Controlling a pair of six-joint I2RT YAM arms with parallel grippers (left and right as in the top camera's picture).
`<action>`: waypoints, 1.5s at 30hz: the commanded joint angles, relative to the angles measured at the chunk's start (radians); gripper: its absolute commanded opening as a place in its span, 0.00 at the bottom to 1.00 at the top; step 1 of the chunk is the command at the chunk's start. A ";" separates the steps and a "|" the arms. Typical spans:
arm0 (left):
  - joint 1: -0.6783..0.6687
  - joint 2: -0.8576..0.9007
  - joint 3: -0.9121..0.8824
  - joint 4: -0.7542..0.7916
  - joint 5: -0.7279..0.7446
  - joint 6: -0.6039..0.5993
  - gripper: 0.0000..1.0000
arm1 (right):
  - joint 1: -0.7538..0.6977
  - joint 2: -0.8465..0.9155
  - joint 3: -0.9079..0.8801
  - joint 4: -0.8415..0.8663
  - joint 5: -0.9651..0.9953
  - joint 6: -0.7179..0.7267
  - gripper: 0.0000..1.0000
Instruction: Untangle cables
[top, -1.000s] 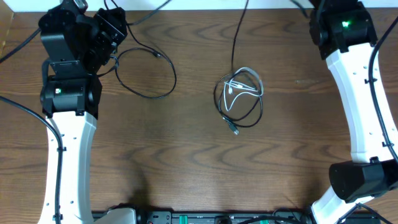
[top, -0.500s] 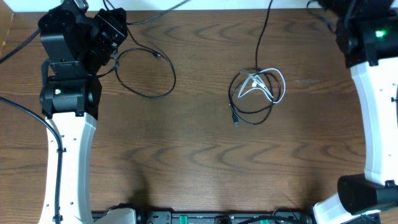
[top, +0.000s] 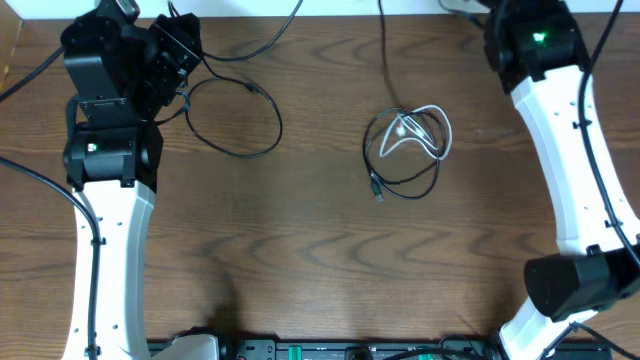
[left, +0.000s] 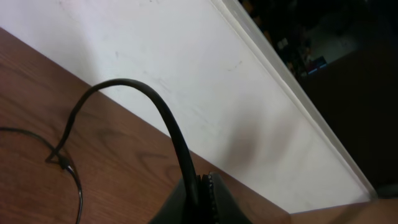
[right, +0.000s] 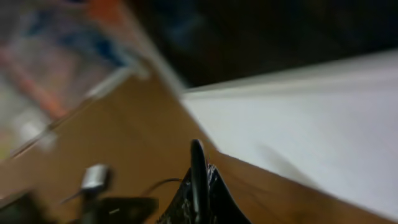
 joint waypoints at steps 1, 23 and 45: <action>0.007 -0.012 0.020 0.002 -0.006 0.018 0.08 | -0.031 -0.084 0.039 0.046 -0.134 0.010 0.01; -0.099 0.013 0.020 -0.243 -0.004 0.336 0.13 | -0.090 -0.090 0.036 -0.666 0.246 -0.105 0.01; -0.202 0.168 0.020 -0.270 0.176 0.626 0.07 | -0.119 -0.013 0.035 -0.943 0.463 -0.317 0.01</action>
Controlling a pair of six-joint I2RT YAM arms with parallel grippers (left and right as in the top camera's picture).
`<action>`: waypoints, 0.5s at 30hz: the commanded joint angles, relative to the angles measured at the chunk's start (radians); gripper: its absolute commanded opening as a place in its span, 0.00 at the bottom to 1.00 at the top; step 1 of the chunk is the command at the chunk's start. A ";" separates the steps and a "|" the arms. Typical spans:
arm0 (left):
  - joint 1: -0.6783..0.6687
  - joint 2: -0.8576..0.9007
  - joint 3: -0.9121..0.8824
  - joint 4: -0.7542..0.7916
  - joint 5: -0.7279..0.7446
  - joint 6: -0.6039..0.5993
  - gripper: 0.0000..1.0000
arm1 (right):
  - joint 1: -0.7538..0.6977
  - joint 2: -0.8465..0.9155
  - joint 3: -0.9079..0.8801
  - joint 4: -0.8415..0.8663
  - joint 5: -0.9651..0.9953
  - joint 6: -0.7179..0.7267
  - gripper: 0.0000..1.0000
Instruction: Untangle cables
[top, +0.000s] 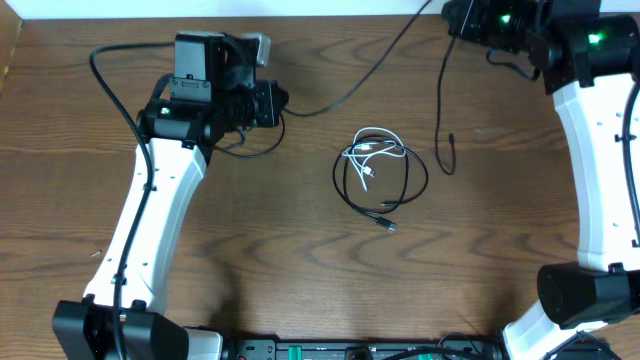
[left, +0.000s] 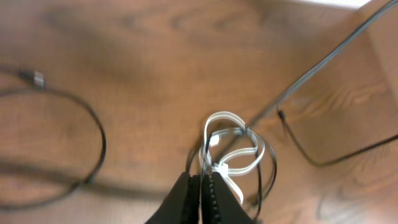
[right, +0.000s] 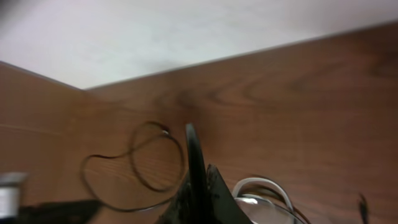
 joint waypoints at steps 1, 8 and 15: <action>0.003 -0.009 0.020 0.075 0.021 -0.013 0.07 | -0.025 0.031 0.000 -0.033 0.092 -0.080 0.01; 0.003 -0.012 0.040 0.312 0.021 -0.161 0.08 | -0.103 0.080 -0.004 -0.095 0.092 -0.179 0.01; 0.002 -0.012 0.174 0.362 0.015 -0.180 0.07 | -0.196 0.093 -0.004 -0.064 0.092 -0.216 0.01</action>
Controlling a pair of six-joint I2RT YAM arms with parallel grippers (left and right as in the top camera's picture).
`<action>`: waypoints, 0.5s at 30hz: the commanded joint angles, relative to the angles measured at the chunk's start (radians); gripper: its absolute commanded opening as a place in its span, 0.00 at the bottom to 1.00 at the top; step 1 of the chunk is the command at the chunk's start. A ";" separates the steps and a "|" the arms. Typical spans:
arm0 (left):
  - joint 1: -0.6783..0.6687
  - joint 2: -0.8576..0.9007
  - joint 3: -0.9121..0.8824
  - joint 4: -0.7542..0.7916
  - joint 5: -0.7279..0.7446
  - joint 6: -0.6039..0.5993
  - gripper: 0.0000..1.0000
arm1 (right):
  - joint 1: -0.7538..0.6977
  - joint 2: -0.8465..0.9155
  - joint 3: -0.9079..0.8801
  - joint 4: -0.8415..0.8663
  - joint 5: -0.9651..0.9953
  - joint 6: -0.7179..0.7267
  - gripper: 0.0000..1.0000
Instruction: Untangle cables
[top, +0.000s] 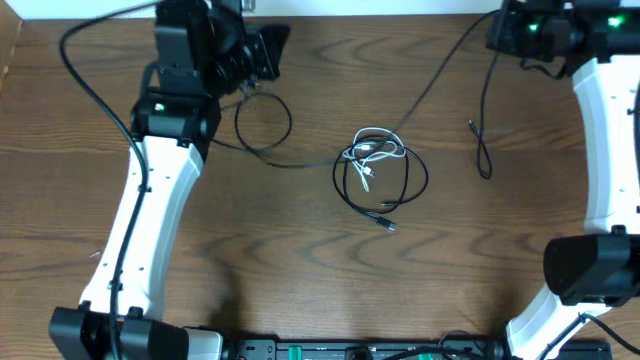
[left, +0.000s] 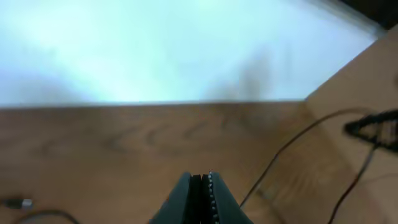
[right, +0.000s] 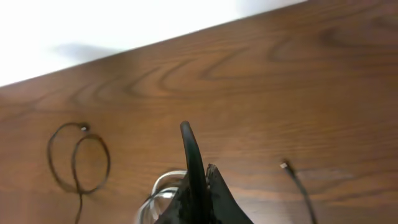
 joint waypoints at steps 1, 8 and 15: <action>0.002 -0.011 0.113 0.011 0.005 -0.026 0.08 | -0.065 0.004 0.000 0.034 0.011 -0.053 0.01; 0.002 -0.005 0.134 -0.069 -0.037 -0.022 0.09 | -0.259 0.004 0.000 0.148 0.084 -0.158 0.01; 0.002 0.002 0.133 -0.220 -0.163 -0.003 0.09 | -0.423 0.019 0.000 0.262 0.262 -0.228 0.01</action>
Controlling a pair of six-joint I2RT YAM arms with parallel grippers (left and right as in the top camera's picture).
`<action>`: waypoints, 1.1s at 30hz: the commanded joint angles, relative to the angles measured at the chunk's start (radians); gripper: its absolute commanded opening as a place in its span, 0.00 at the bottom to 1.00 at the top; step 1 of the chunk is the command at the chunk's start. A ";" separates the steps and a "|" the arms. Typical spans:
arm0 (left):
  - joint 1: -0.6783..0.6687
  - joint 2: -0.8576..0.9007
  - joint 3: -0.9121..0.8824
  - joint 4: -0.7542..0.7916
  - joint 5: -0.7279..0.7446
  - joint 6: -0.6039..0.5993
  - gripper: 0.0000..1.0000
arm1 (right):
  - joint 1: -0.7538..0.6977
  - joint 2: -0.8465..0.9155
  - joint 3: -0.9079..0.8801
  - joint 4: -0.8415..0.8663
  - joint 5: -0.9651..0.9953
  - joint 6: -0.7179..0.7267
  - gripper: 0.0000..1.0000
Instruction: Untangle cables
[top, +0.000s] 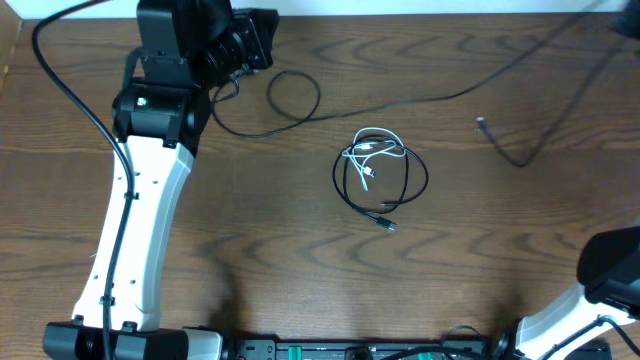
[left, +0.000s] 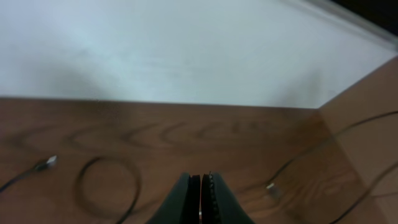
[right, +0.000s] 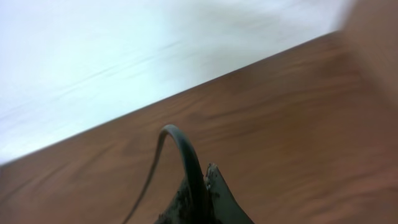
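A small tangle (top: 378, 165) of white cable and thin black cable lies mid-table. A separate long black cable (top: 420, 100) runs from a loop (top: 295, 95) near the left arm across to the far right corner. One plug end (top: 482, 122) lies at the right. My left gripper (top: 262, 35) is at the table's rear left, its jaws (left: 201, 179) shut with nothing showing between them. It looks onto a plug (left: 47, 163) and the loop. My right gripper (right: 206, 171) is out of the overhead view, shut on a black cable (right: 180, 140) that arches out of it.
A white wall borders the table's rear edge (top: 400, 10). The left arm's own thick cable (top: 60, 60) hangs at the left. A dark equipment strip (top: 350, 352) lines the front edge. The right arm's base (top: 615, 260) stands at the right.
The right gripper has left the overhead view at the upper right, still shut on the black cable. That cable now lies further right, and its loop has shifted right. The tangle has not moved.
At first the left gripper held a black cable at the rear left, and the tangle lay right of centre. By 1.0 s ago the tangle sat lower and smaller, with a long black cable running toward the right gripper. That cable has since been spread across the rear of the table.
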 joint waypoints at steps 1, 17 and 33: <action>0.002 0.006 0.006 -0.034 -0.085 0.013 0.09 | -0.059 0.022 0.000 0.035 0.138 -0.085 0.01; 0.002 0.006 0.004 -0.063 -0.091 0.013 0.09 | -0.132 0.336 0.000 0.032 0.514 -0.086 0.71; 0.005 0.025 -0.007 -0.155 -0.239 0.013 0.09 | 0.047 0.229 0.045 -0.068 -0.044 -0.175 0.99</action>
